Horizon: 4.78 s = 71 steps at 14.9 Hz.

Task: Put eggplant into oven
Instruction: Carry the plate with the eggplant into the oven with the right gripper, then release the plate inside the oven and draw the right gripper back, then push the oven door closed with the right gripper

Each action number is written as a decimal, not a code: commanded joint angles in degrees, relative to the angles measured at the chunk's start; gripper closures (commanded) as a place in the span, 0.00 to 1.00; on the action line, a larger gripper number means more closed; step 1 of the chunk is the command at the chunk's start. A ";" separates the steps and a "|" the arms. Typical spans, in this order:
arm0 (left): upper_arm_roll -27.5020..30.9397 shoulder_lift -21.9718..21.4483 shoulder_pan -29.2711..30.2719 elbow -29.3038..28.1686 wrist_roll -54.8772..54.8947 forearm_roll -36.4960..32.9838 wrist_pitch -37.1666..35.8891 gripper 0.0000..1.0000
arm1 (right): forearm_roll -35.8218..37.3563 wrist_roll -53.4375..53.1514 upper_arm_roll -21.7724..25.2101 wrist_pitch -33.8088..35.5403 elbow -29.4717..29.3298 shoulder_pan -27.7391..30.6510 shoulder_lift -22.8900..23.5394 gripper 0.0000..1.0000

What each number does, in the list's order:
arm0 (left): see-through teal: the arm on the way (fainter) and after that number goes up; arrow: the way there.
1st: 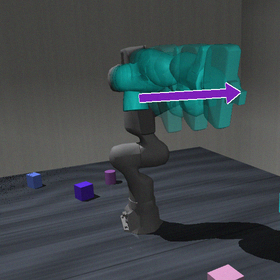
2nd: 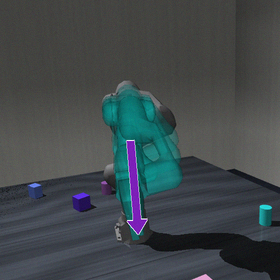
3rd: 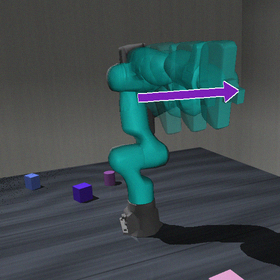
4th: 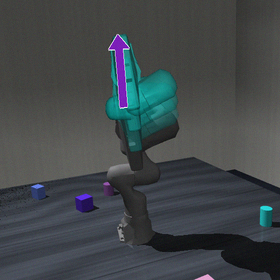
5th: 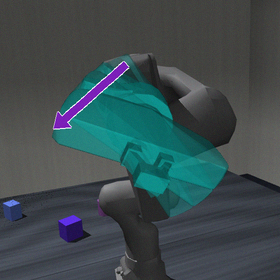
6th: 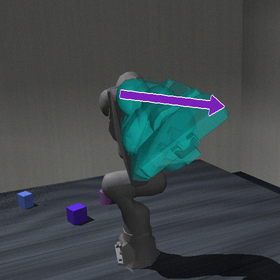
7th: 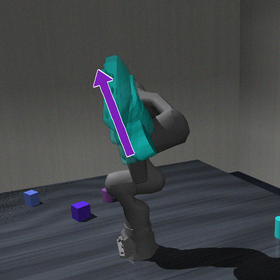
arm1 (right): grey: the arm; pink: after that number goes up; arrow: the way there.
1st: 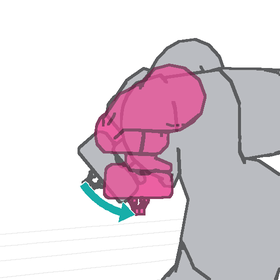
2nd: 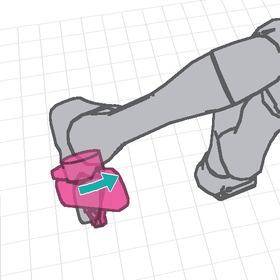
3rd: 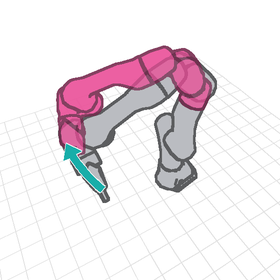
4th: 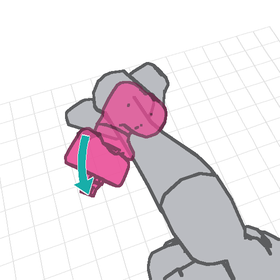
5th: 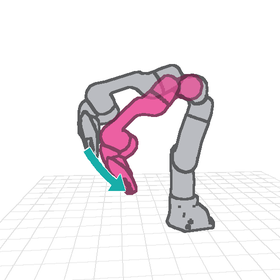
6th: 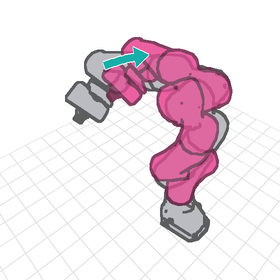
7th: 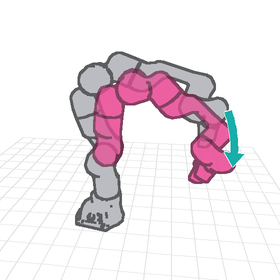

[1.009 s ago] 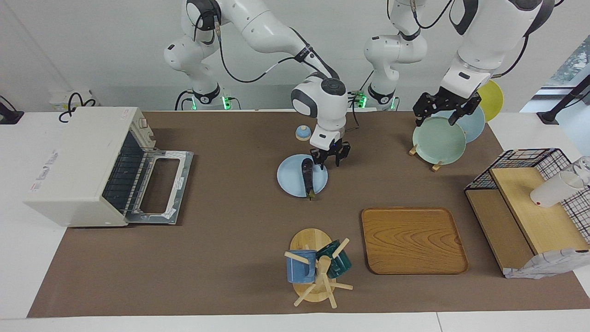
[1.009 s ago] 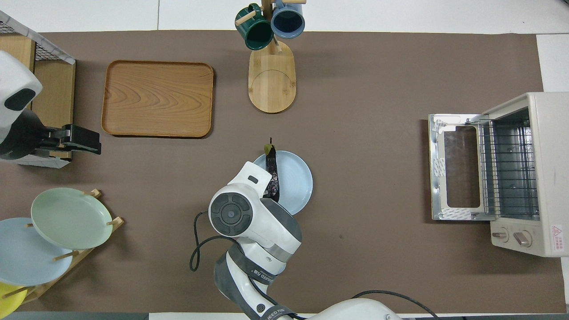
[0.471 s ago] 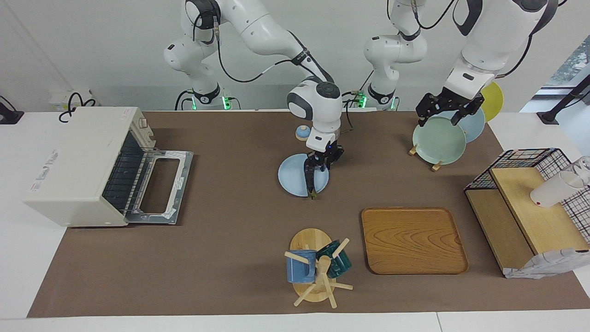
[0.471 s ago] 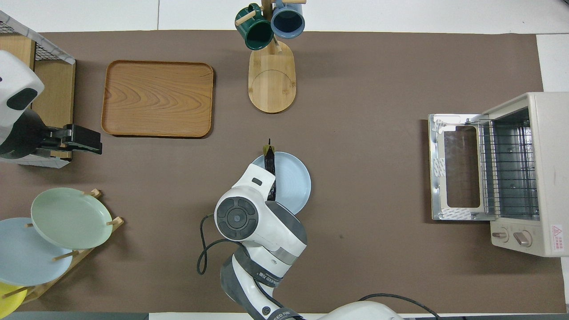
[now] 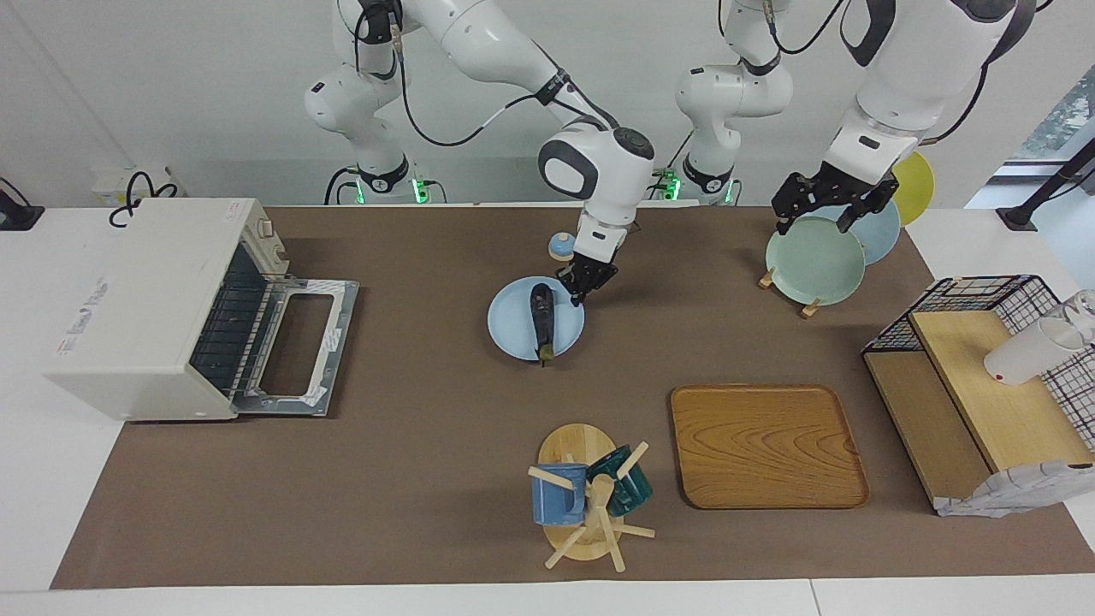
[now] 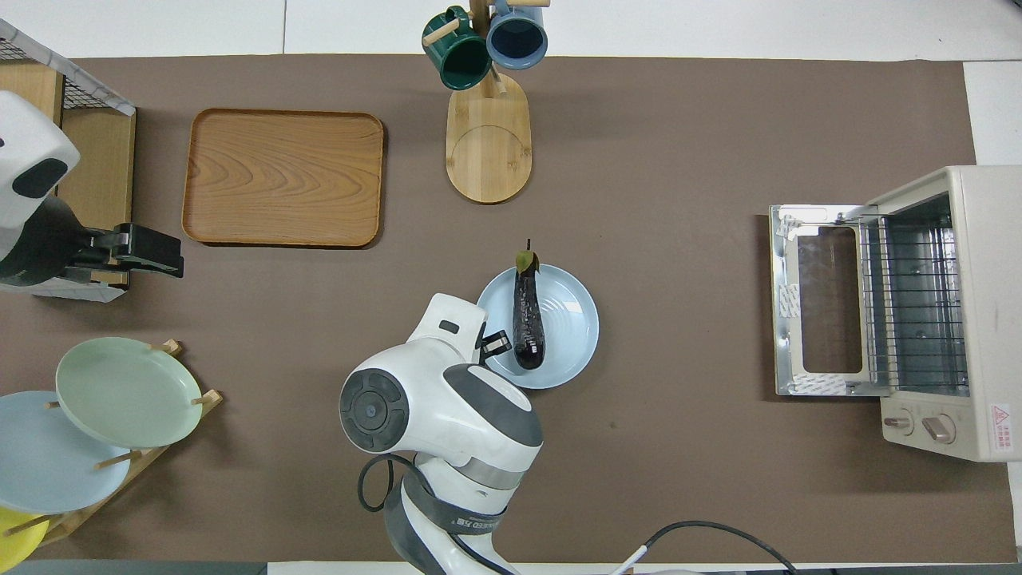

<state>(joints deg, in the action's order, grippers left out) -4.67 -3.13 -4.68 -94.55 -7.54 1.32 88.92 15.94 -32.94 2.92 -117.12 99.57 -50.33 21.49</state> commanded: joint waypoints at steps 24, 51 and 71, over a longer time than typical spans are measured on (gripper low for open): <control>-0.43 -0.30 1.26 -0.02 0.51 0.00 -0.94 0.00 | -9.26 59.31 -0.02 -12.52 35.08 53.23 -28.61 0.86; -0.43 -0.30 1.26 -0.02 0.51 0.00 -0.94 0.00 | -9.27 40.85 -0.20 -20.43 32.45 41.63 -15.77 1.00; -0.43 -0.30 1.26 -0.02 0.51 0.00 -0.94 0.00 | 10.68 35.68 -0.11 -17.36 32.01 40.93 -14.46 1.00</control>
<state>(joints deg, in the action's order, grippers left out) -4.67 -3.13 -4.13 -94.56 -7.54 1.32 88.90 22.95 5.58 2.79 -135.67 131.78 -9.58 7.42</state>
